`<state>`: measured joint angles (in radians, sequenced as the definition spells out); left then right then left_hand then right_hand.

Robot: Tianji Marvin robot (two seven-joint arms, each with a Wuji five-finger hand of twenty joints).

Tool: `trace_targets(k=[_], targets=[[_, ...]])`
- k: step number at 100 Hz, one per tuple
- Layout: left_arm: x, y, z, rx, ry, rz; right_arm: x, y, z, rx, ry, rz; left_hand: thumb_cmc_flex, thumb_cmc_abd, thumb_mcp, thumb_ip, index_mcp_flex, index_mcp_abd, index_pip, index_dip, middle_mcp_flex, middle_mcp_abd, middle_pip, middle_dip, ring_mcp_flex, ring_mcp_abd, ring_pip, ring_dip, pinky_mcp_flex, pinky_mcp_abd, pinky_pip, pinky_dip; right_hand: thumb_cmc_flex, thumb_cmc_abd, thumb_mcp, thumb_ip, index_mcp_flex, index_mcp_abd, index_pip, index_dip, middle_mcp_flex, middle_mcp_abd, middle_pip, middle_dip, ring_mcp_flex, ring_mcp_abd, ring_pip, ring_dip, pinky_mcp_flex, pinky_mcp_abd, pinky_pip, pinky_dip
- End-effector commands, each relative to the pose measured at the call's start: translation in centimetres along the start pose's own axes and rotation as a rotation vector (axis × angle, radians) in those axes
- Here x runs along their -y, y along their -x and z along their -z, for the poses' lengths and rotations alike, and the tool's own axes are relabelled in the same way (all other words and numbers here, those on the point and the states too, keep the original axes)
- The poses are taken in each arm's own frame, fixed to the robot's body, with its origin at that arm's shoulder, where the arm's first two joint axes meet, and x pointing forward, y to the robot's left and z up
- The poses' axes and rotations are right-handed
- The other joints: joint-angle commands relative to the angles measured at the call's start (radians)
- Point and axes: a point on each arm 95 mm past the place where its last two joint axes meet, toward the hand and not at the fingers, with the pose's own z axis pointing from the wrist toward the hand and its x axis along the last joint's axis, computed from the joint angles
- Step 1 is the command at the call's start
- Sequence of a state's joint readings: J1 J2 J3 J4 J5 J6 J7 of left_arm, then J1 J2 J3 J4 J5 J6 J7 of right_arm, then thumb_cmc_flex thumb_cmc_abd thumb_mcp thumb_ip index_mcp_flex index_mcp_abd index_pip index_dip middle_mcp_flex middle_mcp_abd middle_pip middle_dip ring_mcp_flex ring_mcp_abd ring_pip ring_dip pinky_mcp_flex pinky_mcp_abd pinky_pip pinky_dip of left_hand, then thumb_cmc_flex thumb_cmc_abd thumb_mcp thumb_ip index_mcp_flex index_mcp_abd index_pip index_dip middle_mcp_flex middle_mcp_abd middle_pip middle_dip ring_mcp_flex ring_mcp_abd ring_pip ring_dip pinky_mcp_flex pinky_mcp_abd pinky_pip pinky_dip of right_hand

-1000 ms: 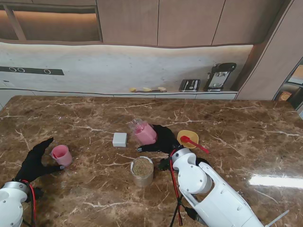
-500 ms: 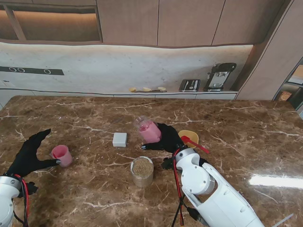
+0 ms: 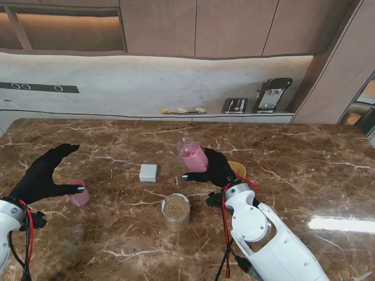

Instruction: Measure grain into the airtight container

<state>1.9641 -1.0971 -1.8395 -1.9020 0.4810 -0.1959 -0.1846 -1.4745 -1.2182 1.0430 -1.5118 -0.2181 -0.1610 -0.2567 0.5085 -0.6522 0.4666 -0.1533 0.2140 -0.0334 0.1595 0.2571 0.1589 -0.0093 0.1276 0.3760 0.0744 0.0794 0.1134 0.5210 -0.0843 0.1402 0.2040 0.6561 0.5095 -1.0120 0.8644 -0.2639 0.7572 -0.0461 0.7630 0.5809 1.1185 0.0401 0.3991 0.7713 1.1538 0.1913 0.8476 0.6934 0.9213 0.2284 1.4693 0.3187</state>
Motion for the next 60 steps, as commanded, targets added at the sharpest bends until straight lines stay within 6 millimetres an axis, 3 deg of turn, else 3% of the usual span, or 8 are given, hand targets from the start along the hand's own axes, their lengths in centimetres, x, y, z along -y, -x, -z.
trace_targets(k=[1,16,30,40,48,50,55,60], targets=[[0.7,-1.6,-0.7,-0.034,0.015,-0.021,0.0,0.6,0.3,0.012,0.006,-0.018,0.009,0.034,-0.034,0.038,0.033,-0.011,0.018,-0.009,0.009,-0.007,0.021,-0.012,0.057,0.034,0.035,0.039,-0.009,0.037,0.056,0.114,0.130,0.364,0.240,-0.015,0.115,-0.225,0.164,0.013,0.107,-0.114,0.182,0.024,0.049,-0.142,0.034,-0.011,-0.015,-0.085,-0.005,0.019],[2.0,-4.5,-2.5,-0.072,0.096,-0.068,-0.5,1.3,0.4,-0.004,0.039,-0.044,0.022,0.048,-0.046,0.044,0.059,0.008,0.032,-0.011,0.015,-0.002,0.032,-0.016,0.112,0.054,0.072,0.087,0.041,0.066,0.118,0.177,0.132,0.368,0.237,-0.015,0.114,-0.223,0.163,0.013,0.107,-0.115,0.182,0.024,0.048,-0.142,0.033,-0.011,-0.015,-0.085,-0.005,0.019],[2.9,-7.3,-4.5,-0.101,0.166,-0.116,-0.7,1.9,0.4,-0.012,0.050,-0.058,0.027,0.050,-0.009,0.049,0.103,0.142,0.036,-0.035,0.020,0.036,0.065,-0.012,0.145,0.048,0.070,0.090,0.100,0.034,0.240,0.197,0.133,0.368,0.236,-0.014,0.113,-0.223,0.163,0.012,0.106,-0.115,0.181,0.024,0.048,-0.142,0.033,-0.011,-0.015,-0.085,-0.005,0.019],[2.9,-9.0,-6.2,-0.110,0.232,-0.159,-0.9,2.2,0.3,-0.015,0.069,-0.068,0.020,0.038,0.069,0.042,0.139,0.209,0.065,-0.061,0.029,0.085,0.099,-0.029,0.145,0.042,0.060,0.021,0.123,-0.043,0.354,0.010,0.133,0.368,0.235,-0.014,0.113,-0.222,0.163,0.012,0.105,-0.114,0.181,0.024,0.048,-0.142,0.033,-0.011,-0.015,-0.085,-0.005,0.019],[2.4,-10.3,-7.4,-0.106,0.285,-0.191,-1.1,2.5,0.3,-0.023,0.082,-0.082,0.019,0.034,0.110,0.040,0.148,0.229,0.080,-0.067,0.039,0.113,0.123,-0.047,0.147,0.050,0.061,-0.013,0.136,-0.087,0.423,-0.087,0.133,0.368,0.235,-0.013,0.113,-0.222,0.163,0.012,0.106,-0.114,0.181,0.024,0.048,-0.142,0.033,-0.011,-0.015,-0.085,-0.005,0.019],[2.3,-10.5,-7.7,-0.103,0.299,-0.200,-1.1,2.5,0.2,-0.026,0.085,-0.087,0.024,0.036,0.108,0.042,0.145,0.232,0.083,-0.067,0.035,0.117,0.129,-0.065,0.141,0.049,0.065,-0.034,0.132,-0.101,0.461,-0.149,0.134,0.368,0.234,-0.013,0.113,-0.222,0.163,0.012,0.107,-0.114,0.181,0.024,0.048,-0.142,0.033,-0.011,-0.015,-0.085,-0.005,0.019],[1.7,-11.2,-8.3,-0.094,0.320,-0.225,-1.3,2.6,0.2,-0.033,0.092,-0.097,0.028,0.036,0.129,0.041,0.143,0.230,0.089,-0.064,0.036,0.119,0.132,-0.079,0.142,0.051,0.074,-0.048,0.137,-0.117,0.520,-0.209,0.136,0.368,0.234,-0.013,0.113,-0.224,0.163,0.012,0.106,-0.115,0.181,0.023,0.048,-0.142,0.033,-0.011,-0.015,-0.085,-0.005,0.019],[1.2,-11.7,-9.0,-0.083,0.343,-0.248,-1.4,2.8,0.2,-0.040,0.099,-0.106,0.031,0.039,0.134,0.042,0.137,0.224,0.090,-0.063,0.038,0.116,0.129,-0.088,0.140,0.055,0.088,-0.048,0.143,-0.110,0.568,-0.221,0.137,0.369,0.232,-0.013,0.113,-0.225,0.162,0.012,0.106,-0.115,0.181,0.023,0.046,-0.142,0.032,-0.012,-0.015,-0.085,-0.005,0.019]])
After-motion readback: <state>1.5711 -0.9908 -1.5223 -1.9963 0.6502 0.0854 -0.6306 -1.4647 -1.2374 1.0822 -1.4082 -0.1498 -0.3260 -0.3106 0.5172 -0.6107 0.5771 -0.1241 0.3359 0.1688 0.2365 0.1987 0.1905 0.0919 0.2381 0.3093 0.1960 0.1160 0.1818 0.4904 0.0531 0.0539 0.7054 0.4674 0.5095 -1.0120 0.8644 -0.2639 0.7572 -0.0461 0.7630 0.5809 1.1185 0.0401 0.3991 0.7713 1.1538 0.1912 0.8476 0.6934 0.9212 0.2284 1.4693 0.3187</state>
